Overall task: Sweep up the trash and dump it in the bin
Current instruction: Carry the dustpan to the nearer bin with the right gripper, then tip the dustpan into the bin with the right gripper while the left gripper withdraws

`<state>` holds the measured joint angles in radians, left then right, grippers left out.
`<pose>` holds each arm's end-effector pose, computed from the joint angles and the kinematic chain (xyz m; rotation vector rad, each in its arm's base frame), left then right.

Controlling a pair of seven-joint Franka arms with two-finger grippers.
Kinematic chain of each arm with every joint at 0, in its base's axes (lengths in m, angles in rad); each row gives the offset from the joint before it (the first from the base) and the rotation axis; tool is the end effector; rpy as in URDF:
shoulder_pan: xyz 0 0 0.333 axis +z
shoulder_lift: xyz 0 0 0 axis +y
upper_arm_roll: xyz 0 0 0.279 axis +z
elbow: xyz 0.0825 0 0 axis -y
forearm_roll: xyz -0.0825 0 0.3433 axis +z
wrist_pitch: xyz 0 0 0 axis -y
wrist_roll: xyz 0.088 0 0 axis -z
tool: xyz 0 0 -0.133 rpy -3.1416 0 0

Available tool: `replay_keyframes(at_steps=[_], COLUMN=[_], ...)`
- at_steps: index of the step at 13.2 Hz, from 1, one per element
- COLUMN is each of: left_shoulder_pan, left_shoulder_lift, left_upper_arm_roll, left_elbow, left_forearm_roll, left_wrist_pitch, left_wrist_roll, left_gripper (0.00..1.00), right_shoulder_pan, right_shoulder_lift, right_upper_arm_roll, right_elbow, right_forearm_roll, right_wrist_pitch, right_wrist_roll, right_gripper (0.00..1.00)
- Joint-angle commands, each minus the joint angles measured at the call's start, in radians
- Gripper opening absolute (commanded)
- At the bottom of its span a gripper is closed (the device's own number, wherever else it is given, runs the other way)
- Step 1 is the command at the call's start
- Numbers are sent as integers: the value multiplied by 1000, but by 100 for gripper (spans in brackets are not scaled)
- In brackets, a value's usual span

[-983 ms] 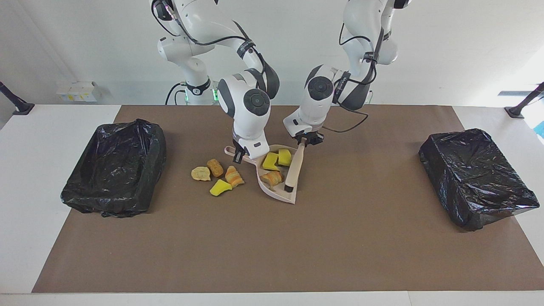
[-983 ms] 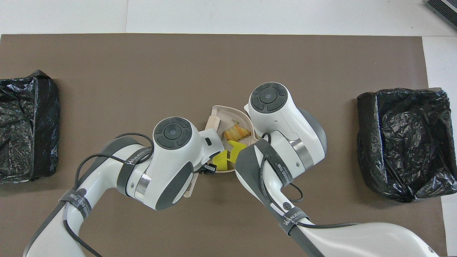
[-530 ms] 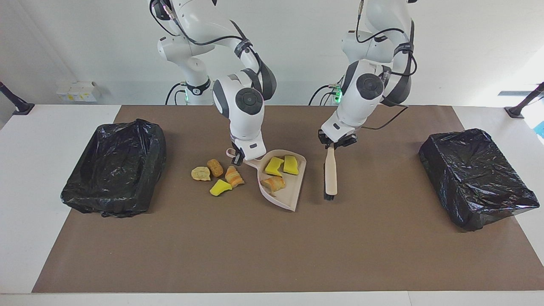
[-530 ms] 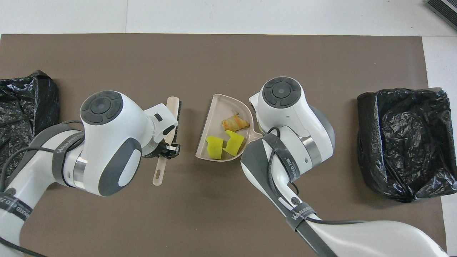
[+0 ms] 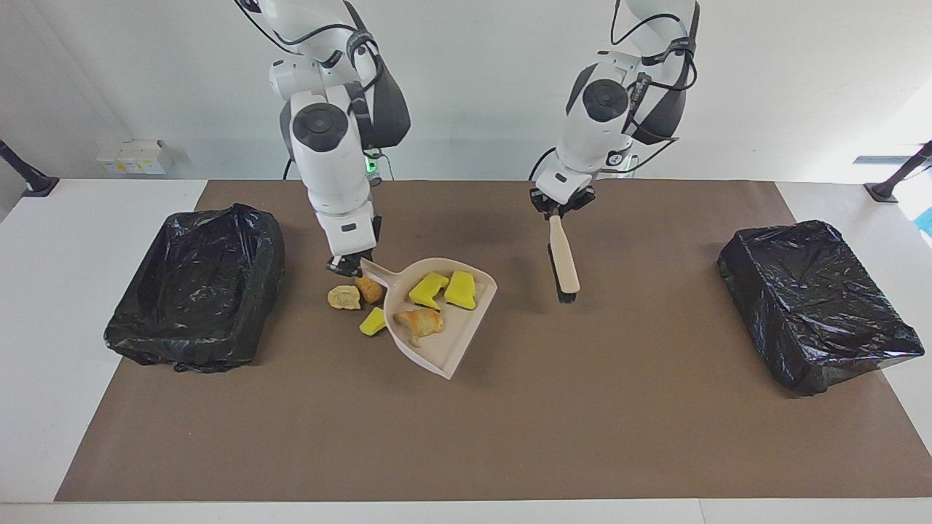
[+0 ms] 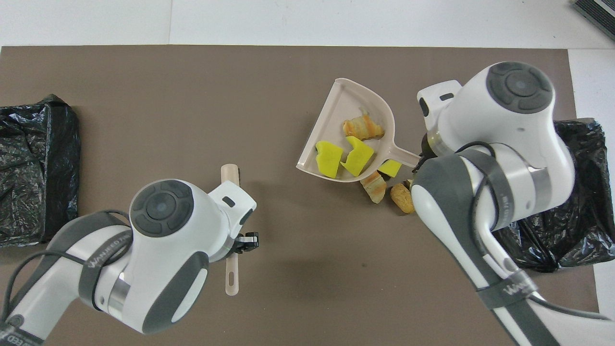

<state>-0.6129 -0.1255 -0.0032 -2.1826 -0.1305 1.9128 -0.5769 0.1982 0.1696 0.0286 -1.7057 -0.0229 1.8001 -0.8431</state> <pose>0.3660 -0.2745 0.3891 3.1104 0.0211 -0.2903 0.5448 0.1224 0.4307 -2.6906 -1.6050 0.1204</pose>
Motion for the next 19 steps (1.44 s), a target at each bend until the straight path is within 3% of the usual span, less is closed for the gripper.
replay_keyframes(at_steps=[1,6,8,10,12,13,14,15,16,19], left_shoulder_pan=[-95,-319,-329,-329,-327,-324,-317,-309,-289,-173], left_shoulder_lift=[-150,-198,-195,-188,-183,-183,-180,-162,-157,-88], left_upper_arm_roll=[2,-9,-55,-107,-107,-106,-106,-103,-103,-103], left_elbow=[-198,-362,-402,-466,-471,-471,-471,-465,-457,-348], left_forearm_roll=[25,23,23,23,23,23,23,23,23,25], left_wrist_pitch=[113,302,345,463,476,477,477,474,473,410], left_wrist_roll=[-107,-325,-349,-418,-422,-422,-422,-422,-422,-405], left_gripper=[0,0,0,0,0,12,55,88,100,100], right_shoulder_pan=[-155,-532,-646,-713,-761,-784,-796,-798,-796,-763], right_shoulder_lift=[-53,-88,-97,-107,-105,-96,-93,-94,-93,-90], right_upper_arm_roll=[8,-1,-9,-10,-10,-10,-10,-10,-10,-7], right_elbow=[9,20,20,17,1,-6,-18,-31,-32,-45], right_forearm_roll=[23,0,-59,-188,-279,-313,-356,-406,-455,-573], right_wrist_pitch=[-98,-180,-168,-136,-53,-7,33,68,79,130], right_wrist_roll=[-159,-590,-738,-823,-890,-919,-935,-936,-935,-916], right_gripper=[0,0,0,0,0,0,0,0,0,0])
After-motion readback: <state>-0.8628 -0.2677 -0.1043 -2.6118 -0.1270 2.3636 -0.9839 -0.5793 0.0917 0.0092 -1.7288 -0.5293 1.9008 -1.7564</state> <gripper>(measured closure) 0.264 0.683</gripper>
